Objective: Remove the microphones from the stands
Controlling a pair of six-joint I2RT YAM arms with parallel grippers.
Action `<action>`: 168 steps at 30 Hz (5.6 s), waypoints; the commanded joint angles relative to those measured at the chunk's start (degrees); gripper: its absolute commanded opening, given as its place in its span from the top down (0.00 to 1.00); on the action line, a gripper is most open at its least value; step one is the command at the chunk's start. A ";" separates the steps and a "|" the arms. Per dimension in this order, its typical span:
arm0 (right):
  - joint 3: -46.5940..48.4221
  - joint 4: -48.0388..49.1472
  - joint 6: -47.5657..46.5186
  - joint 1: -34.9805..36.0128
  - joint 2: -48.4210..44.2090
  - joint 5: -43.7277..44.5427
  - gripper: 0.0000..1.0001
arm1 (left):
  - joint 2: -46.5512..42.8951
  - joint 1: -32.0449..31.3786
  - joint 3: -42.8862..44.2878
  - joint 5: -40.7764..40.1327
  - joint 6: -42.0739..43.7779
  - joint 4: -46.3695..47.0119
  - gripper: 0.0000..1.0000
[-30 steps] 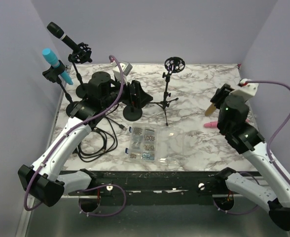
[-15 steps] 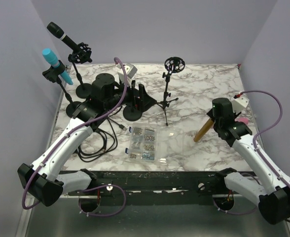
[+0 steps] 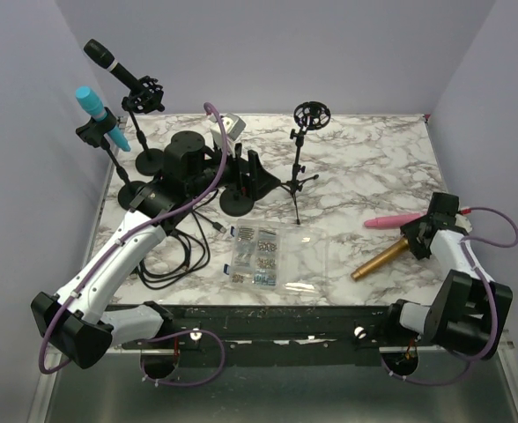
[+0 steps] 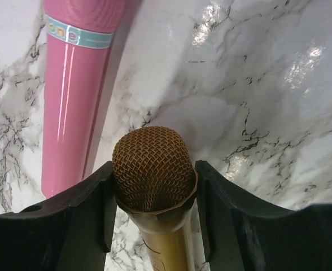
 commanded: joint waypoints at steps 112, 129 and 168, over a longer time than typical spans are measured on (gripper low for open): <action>29.17 30.76 5.30 30.92 21.22 -39.60 0.00 | 0.15 -0.54 -0.24 -2.63 2.16 -0.27 0.01; 14.31 72.75 29.79 27.00 33.64 -57.11 0.31 | 2.63 -0.45 0.28 0.88 0.37 0.11 0.01; 14.79 101.33 51.23 26.92 50.56 -60.38 0.50 | 2.58 -0.48 0.36 1.71 0.35 0.32 0.02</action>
